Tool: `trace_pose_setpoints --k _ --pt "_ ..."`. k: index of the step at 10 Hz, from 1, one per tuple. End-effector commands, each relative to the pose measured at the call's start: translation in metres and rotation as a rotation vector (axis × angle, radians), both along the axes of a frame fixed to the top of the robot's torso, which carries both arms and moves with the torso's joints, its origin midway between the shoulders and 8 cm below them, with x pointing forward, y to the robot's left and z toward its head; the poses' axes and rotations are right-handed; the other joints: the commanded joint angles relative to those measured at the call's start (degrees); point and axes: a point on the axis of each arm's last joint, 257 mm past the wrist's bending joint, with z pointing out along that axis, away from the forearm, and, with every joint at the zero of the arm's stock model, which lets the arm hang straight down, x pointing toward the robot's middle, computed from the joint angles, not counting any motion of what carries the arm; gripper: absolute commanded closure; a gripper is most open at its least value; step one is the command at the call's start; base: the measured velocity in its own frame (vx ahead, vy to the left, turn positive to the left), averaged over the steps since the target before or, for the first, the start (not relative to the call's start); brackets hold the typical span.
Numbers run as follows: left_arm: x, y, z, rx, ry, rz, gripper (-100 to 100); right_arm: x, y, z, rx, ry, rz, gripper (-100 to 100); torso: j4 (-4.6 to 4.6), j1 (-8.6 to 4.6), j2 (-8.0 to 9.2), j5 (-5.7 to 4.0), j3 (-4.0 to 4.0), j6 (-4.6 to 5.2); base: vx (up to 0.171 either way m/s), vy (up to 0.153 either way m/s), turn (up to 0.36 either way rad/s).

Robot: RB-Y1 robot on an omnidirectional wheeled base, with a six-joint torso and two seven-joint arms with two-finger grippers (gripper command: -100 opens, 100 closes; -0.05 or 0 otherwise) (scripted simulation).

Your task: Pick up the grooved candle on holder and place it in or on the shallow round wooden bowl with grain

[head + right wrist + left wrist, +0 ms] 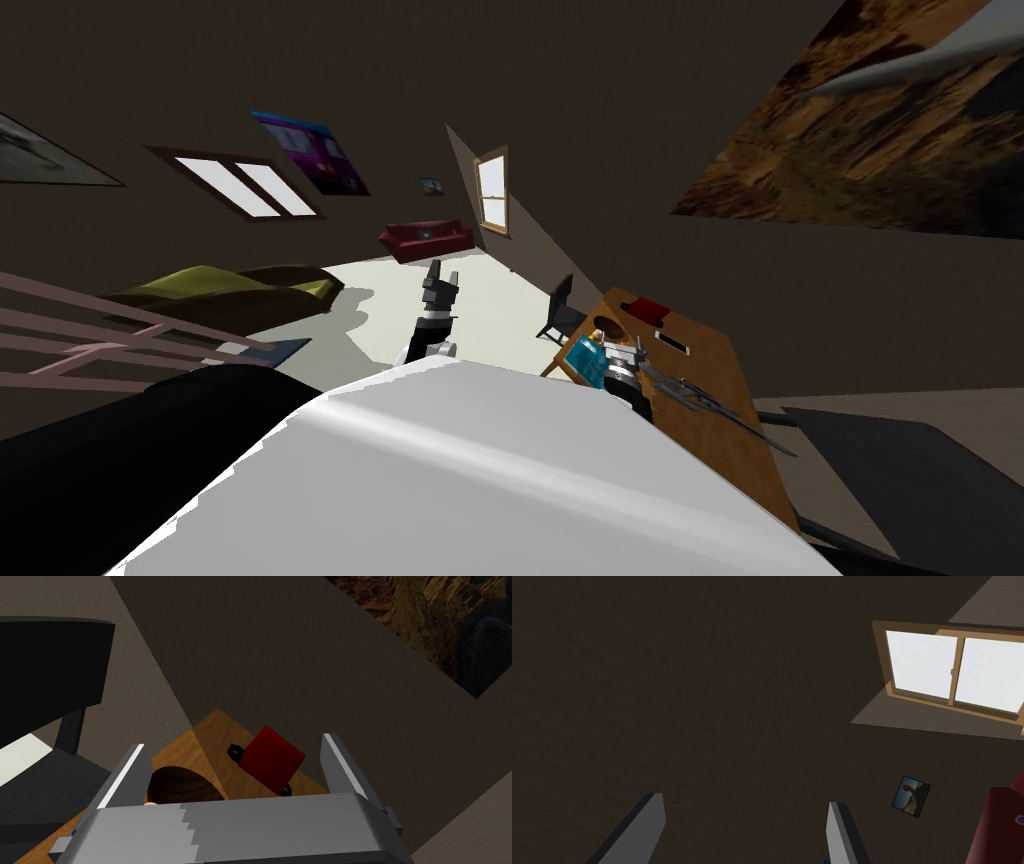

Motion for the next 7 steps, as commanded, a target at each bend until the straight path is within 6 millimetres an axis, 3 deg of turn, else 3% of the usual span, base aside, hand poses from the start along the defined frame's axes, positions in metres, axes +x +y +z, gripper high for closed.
trace_pose_setpoints --k 1,2,3,4,5,6,7 --pt "0.0 0.0 0.0 0.0 0.0 0.0 0 -0.009 -0.012 -0.024 0.094 0.015 -0.022 -100 0.0 0.0 0.0 0.0 0.0 0.0 -0.005 -0.005 0.295" --pt "0.0 0.0 0.0 0.0 0.0 0.0 0 -0.009 -0.012 -0.024 0.121 0.004 -0.019 -100 0.0 -0.01 -0.01 -0.01 0.0 -0.05 0.002 -0.012 0.2" --pt "0.0 0.0 0.0 0.0 0.0 0.0 0 -0.018 -0.023 -0.045 0.185 0.022 -0.044 -100 0.0 -0.02 -0.02 0.0 -0.01 -0.01 -0.014 -0.014 0.303" --pt "0.0 0.0 0.0 0.0 0.0 0.0 0 -0.018 -0.023 -0.045 0.215 0.009 -0.043 -100 0.01 -0.04 0.01 -0.01 0.01 -0.05 0.0 -0.017 0.158" --pt "0.0 0.0 0.0 0.0 0.0 0.0 0 -0.028 -0.034 -0.066 0.278 0.024 -0.071 -100 0.0 -0.05 -0.01 -0.01 0.0 0.01 -0.005 -0.013 0.328" --pt "0.0 0.0 0.0 0.0 0.0 0.0 0 -0.028 -0.035 -0.066 0.309 0.01 -0.071 -100 0.0 -0.04 0.0 -0.01 0.0 -0.04 -0.007 -0.022 0.131" --pt "0.0 0.0 0.0 0.0 0.0 0.0 0 -0.037 -0.044 -0.08 0.366 0.011 -0.098 -100 0.0 -0.06 0.0 -0.01 0.0 0.02 -0.011 -0.019 0.242"
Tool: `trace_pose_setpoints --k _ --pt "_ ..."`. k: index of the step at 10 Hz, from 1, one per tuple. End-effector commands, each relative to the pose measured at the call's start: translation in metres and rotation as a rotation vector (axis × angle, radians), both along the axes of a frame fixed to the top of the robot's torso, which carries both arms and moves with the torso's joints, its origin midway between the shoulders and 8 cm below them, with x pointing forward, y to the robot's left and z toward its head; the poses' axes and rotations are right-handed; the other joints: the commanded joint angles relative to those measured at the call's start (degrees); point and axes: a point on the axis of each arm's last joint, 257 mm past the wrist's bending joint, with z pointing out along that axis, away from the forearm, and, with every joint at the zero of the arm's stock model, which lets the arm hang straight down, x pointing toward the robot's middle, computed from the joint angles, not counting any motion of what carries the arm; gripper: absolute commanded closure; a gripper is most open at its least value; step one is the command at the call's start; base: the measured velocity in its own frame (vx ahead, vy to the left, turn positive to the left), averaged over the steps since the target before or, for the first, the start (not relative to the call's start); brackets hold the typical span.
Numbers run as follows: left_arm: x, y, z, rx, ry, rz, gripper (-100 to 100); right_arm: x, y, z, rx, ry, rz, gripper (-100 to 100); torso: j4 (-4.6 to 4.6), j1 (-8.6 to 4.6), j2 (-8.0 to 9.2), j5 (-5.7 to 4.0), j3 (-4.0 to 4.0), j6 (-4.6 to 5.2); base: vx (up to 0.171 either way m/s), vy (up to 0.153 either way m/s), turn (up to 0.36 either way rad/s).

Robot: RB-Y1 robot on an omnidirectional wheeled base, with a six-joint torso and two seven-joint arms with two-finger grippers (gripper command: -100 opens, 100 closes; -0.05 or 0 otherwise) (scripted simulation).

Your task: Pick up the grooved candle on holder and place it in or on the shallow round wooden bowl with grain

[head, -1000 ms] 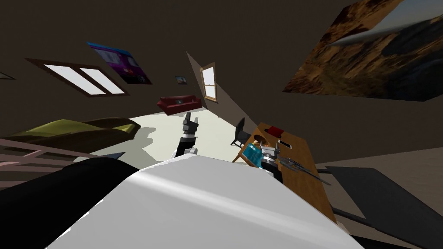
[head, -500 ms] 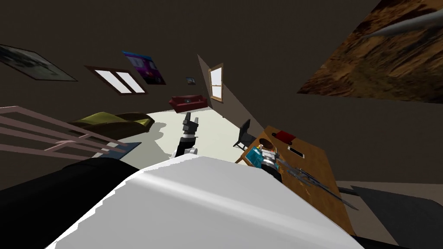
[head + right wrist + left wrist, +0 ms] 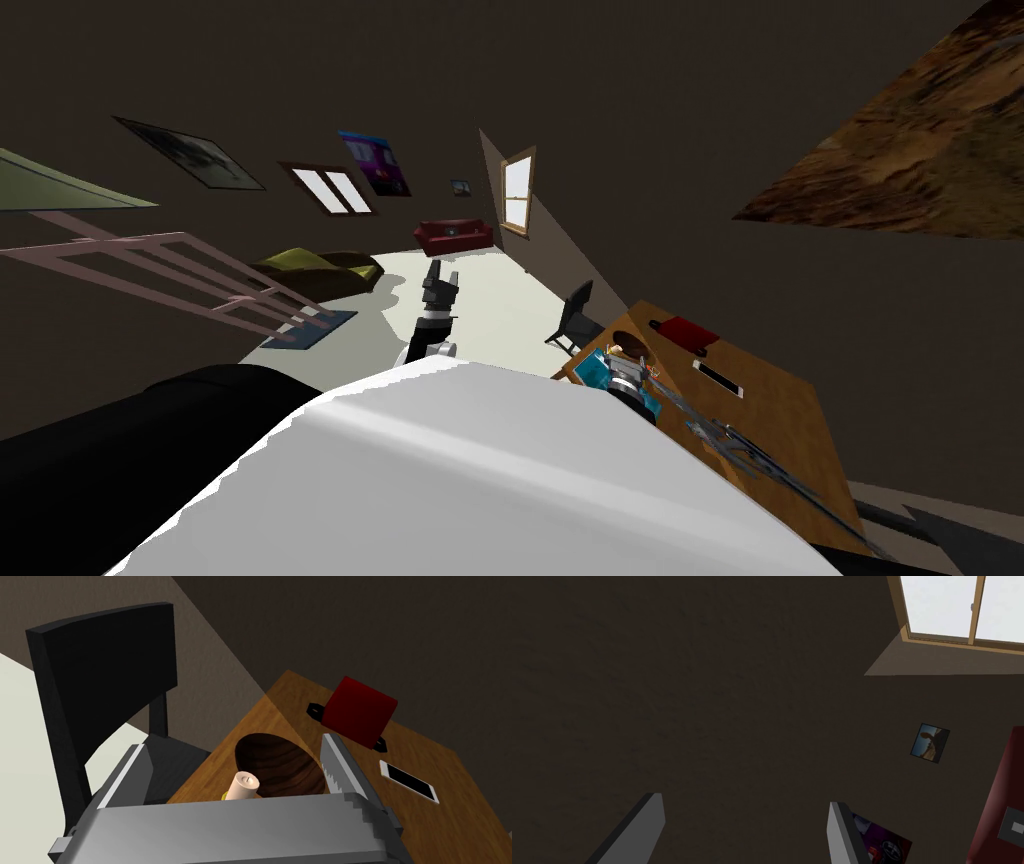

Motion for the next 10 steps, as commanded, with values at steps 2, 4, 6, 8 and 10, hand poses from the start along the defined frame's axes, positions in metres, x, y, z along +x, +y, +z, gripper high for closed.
trace_pose_setpoints --k 2,4,6,8,10 --pt "0.0 0.0 0.0 0.0 0.0 0.0 0 -0.021 -0.015 -0.033 0.128 0.004 -0.055 -100 0.0 0.0 0.01 0.0 0.0 0.05 -0.008 -0.023 0.221" --pt "0.0 0.0 0.0 0.0 0.0 0.0 0 -0.034 -0.025 -0.051 0.217 -0.006 -0.096 -100 -0.01 0.0 -0.02 0.0 -0.01 0.04 -0.005 -0.02 0.232" --pt "0.0 0.0 0.0 0.0 0.0 0.0 0 -0.046 -0.035 -0.065 0.295 -0.022 -0.138 -100 -0.01 0.0 -0.02 0.0 -0.01 0.05 -0.005 -0.021 0.193" --pt "0.0 0.0 0.0 0.0 0.0 0.0 0 -0.048 -0.035 -0.068 0.323 -0.033 -0.144 -100 -0.01 0.0 -0.03 0.0 -0.02 0.05 -0.003 -0.016 0.06" --pt "0.0 0.0 0.0 0.0 0.0 0.0 0 -0.063 -0.045 -0.083 0.398 -0.049 -0.19 -100 0.0 0.02 -0.03 0.01 -0.02 0.01 -0.004 -0.017 0.214"
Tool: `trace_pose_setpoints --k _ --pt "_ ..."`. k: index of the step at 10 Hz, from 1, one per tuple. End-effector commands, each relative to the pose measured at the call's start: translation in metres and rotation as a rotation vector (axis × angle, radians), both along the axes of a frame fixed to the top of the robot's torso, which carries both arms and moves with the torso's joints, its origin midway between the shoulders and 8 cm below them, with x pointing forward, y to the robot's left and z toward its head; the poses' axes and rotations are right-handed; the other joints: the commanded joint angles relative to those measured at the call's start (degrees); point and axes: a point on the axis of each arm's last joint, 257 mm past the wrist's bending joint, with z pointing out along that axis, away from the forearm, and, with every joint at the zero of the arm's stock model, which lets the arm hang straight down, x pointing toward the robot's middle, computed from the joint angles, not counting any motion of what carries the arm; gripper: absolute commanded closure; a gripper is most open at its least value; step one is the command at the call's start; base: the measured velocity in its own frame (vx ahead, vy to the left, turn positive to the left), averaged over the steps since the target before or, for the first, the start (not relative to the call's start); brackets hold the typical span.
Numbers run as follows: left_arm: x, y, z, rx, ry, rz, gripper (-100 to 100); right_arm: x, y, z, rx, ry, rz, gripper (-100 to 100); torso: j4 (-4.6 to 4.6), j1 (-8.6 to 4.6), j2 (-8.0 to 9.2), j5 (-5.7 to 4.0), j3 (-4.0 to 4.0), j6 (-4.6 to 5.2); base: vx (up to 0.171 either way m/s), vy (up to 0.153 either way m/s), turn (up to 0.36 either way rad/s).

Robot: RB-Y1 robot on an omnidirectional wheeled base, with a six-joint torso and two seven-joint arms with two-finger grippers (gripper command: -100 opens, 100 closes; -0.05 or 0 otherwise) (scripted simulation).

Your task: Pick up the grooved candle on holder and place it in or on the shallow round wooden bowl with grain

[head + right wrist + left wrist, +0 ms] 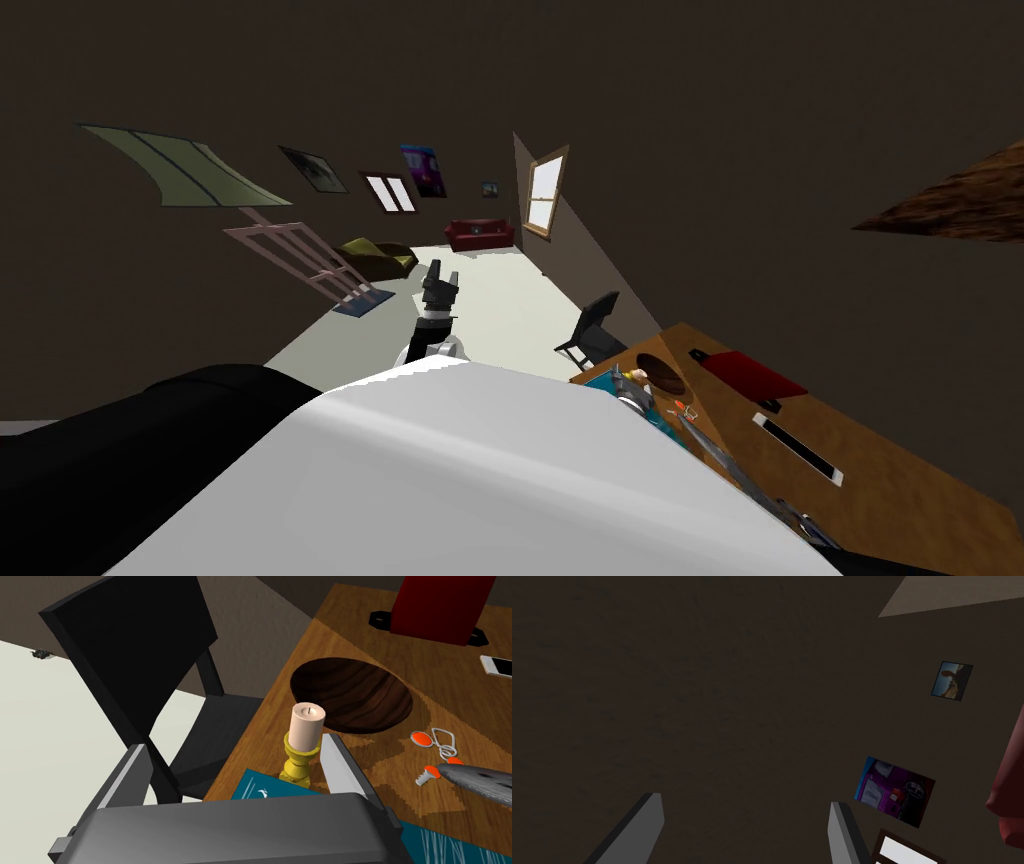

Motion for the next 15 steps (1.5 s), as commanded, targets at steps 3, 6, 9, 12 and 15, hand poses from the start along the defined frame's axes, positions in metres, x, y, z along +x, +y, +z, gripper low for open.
trace_pose_setpoints --k 3,6,9,12,15 --pt "0.0 0.0 0.0 0.0 0.0 0.0 0 -0.033 -0.017 -0.03 0.136 -0.028 -0.107 -100 0.0 -0.03 0.01 -0.01 0.01 0.0 -0.007 -0.027 0.211" --pt "0.0 0.0 0.0 0.0 0.0 0.0 0 -0.049 -0.025 -0.042 0.206 -0.058 -0.163 -100 0.0 -0.06 0.02 -0.01 0.01 -0.01 -0.008 -0.032 0.151" --pt "0.0 0.0 0.0 0.0 0.0 0.0 0 -0.08 -0.039 -0.062 0.293 -0.089 -0.264 -100 0.0 -0.07 -0.01 -0.01 0.0 0.01 -0.008 -0.035 0.186" --pt "0.0 0.0 0.0 0.0 0.0 0.0 0 -0.095 -0.046 -0.07 0.344 -0.123 -0.318 -100 0.0 -0.08 -0.01 -0.01 -0.01 0.0 -0.005 -0.038 0.144" --pt "0.0 0.0 0.0 0.0 0.0 0.0 0 -0.124 -0.057 -0.082 0.407 -0.167 -0.409 -100 0.0 -0.08 0.01 -0.02 0.0 0.02 -0.013 -0.039 0.169"
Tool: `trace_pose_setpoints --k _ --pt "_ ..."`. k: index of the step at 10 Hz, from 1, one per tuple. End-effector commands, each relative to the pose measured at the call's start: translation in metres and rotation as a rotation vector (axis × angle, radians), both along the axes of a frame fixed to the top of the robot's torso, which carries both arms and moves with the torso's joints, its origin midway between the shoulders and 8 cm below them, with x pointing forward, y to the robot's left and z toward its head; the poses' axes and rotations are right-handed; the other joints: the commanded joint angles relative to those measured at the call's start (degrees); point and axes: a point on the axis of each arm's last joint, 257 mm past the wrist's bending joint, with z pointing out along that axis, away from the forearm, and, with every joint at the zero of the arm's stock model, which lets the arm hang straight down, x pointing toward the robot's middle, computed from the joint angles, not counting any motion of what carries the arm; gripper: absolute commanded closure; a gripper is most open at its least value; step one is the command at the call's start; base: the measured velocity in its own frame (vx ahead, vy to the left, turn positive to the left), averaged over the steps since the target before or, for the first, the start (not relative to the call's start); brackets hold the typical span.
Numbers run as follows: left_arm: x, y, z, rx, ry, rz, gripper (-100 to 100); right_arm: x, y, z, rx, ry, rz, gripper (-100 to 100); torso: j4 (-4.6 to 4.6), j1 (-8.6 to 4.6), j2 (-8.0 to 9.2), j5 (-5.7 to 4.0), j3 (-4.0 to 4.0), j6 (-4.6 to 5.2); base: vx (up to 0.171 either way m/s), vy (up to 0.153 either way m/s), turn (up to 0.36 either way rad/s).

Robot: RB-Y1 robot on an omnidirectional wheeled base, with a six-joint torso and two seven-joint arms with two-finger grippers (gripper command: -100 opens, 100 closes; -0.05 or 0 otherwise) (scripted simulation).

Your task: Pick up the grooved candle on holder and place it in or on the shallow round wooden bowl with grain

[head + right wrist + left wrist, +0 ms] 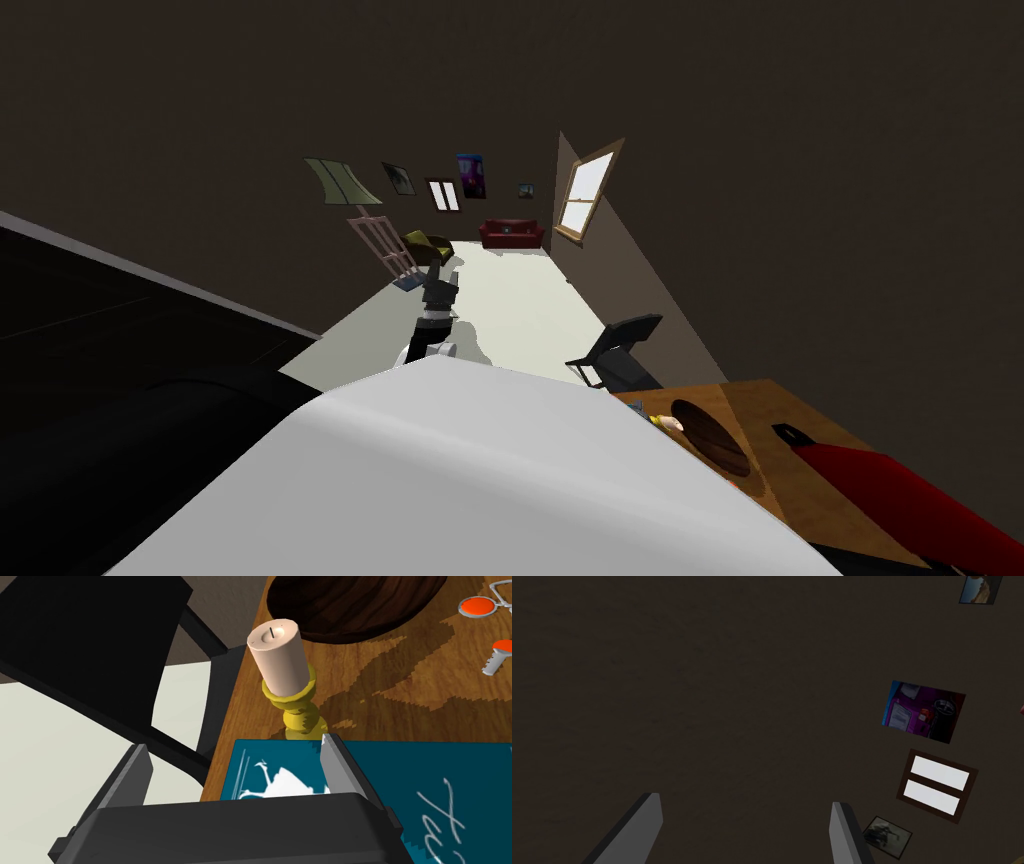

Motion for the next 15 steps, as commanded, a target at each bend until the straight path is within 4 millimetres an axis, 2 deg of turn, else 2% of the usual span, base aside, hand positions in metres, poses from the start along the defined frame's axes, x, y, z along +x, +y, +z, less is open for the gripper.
trace_pose_setpoints --k 1,3,4,9,10,11,12,13,14,15 --pt "0.0 0.0 0.0 0.0 0.0 0.0 0 -0.006 -0.003 -0.004 0.015 -0.012 -0.024 -100 0.0 0.0 0.0 0.0 0.0 0.0 -0.011 -0.036 0.087" --pt "0.0 0.0 0.0 0.0 0.0 0.0 0 -0.03 -0.012 -0.012 0.054 -0.04 -0.103 -100 0.0 -0.03 0.0 0.0 0.0 0.01 -0.012 -0.049 0.194" --pt "0.0 0.0 0.0 0.0 0.0 0.0 0 -0.03 -0.012 -0.012 0.058 -0.046 -0.105 -100 0.0 -0.07 0.0 -0.01 0.0 0.0 -0.013 -0.047 0.115" --pt "0.0 0.0 0.0 0.0 0.0 0.0 0 -0.071 -0.027 -0.021 0.105 -0.104 -0.238 -100 0.0 -0.07 -0.01 -0.02 -0.01 0.03 -0.018 -0.048 0.156" --pt "0.0 0.0 0.0 0.0 0.0 0.0 0 -0.069 -0.026 -0.019 0.101 -0.094 -0.221 -100 0.0 -0.06 0.02 -0.02 0.01 0.03 -0.014 -0.025 0.028" --pt "0.0 0.0 0.0 0.0 0.0 0.0 0 -0.07 -0.026 -0.019 0.101 -0.098 -0.225 0 0.0 0.03 -0.01 0.0 -0.01 0.05 0.0 0.0 0.0" --pt "0.0 0.0 0.0 0.0 0.0 0.0 0 -0.055 -0.02 -0.022 0.1 -0.098 -0.217 -100 -0.01 0.1 -0.05 0.01 -0.03 0.04 -0.024 -0.07 -0.047" --pt "0.0 0.0 0.0 0.0 0.0 0.0 0 -0.049 -0.017 -0.023 0.1 -0.098 -0.215 -100 0.0 -0.09 -0.01 -0.02 -0.01 0.04 -0.024 -0.114 -0.03" --pt "0.0 0.0 0.0 0.0 0.0 0.0 0 -0.053 -0.02 -0.022 0.102 -0.101 -0.218 -100 0.0 -0.25 -0.01 -0.05 -0.01 0.03 -0.012 -0.017 0.032" --pt "0.0 0.0 0.0 0.0 0.0 0.0 0 -0.052 -0.02 -0.022 0.1 -0.099 -0.217 100 -0.01 0.02 -0.03 -0.01 -0.02 0.04 0.0 0.0 0.0"
